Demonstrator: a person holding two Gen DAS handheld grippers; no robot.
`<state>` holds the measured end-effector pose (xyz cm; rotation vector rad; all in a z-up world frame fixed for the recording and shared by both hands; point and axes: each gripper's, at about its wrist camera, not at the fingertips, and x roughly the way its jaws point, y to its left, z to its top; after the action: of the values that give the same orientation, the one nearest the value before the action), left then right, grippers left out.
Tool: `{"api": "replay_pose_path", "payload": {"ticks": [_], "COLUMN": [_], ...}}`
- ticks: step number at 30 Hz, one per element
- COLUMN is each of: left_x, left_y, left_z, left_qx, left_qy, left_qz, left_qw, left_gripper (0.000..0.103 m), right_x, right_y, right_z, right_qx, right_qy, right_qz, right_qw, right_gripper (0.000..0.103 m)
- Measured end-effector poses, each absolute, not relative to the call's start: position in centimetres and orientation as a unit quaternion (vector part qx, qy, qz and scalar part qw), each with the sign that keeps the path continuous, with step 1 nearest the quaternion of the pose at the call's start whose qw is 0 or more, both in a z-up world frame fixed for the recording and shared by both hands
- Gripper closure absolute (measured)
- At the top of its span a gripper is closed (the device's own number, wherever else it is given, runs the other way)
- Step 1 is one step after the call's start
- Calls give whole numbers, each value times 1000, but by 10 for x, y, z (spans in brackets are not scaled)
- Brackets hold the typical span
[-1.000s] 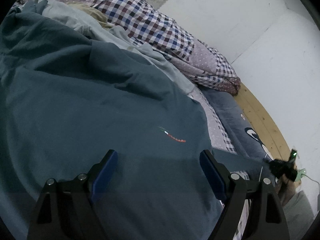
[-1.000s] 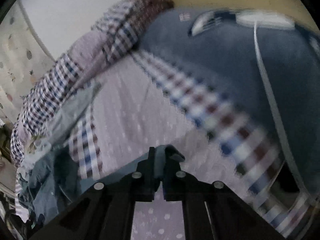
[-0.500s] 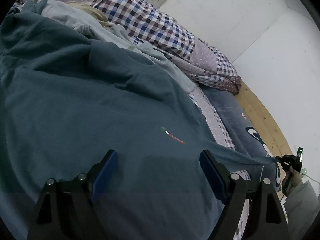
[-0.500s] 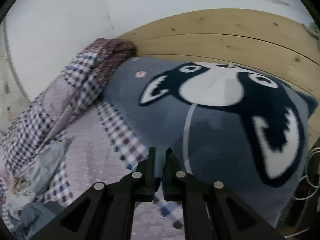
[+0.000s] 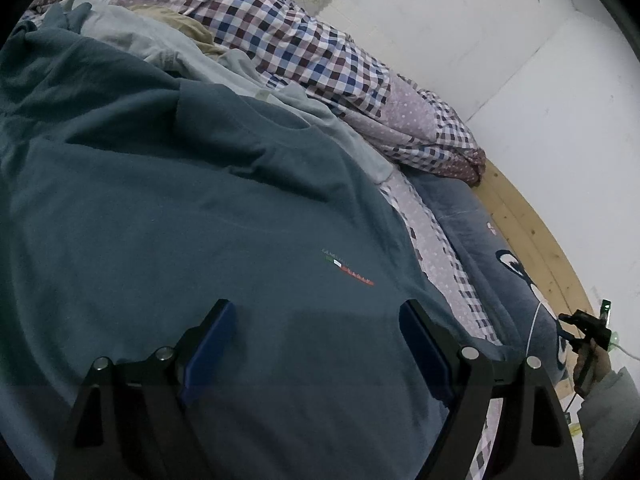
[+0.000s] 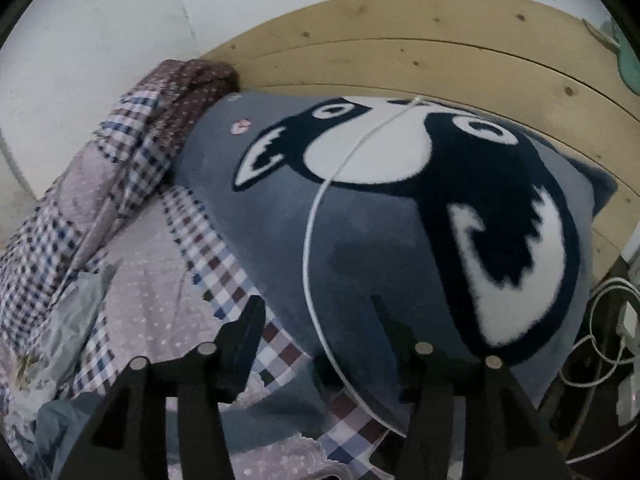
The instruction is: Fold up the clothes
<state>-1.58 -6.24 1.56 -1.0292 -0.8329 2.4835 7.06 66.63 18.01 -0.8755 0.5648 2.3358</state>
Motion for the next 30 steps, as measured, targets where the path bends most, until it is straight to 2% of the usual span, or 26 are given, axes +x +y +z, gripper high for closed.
{"api": "replay_pose_path", "payload": {"ticks": [7,14,20,22,23,25,26,30], "left_x": [-15,-15,-15,-16,-16,-16,-17,-17], "left_y": [-62,-60,-58,-57,-57,-57,-57,-58], "left_z": [15,14,14,13,13,13,13,12], "left_qx": [-362,-362,-363,-363,-363,-363,-363,-362], "left_qy": [-286,-281,-277,-278,-278,-278,-279,-282], "left_qz": [873,875,876,875,875,875,875,875], "left_qw": [161,160,158,157,157,156,156,156], "left_gripper": [16,16,16,16,16,16,16,16], "right_x": [79,79,72,68,66,63,62,74], "right_y": [645,605,603,605,606,608,608,607], "right_z": [169,106,59,49,45,39,37,47], "right_qx": [-379,-483,-529,-538,-542,-552,-557,-549], "right_qy": [141,33,28,32,36,31,26,40], "right_qz": [884,857,827,820,816,807,802,808], "right_qw": [236,179,186,194,197,206,213,210], "right_gripper": [44,45,46,50,56,78,99,102]}}
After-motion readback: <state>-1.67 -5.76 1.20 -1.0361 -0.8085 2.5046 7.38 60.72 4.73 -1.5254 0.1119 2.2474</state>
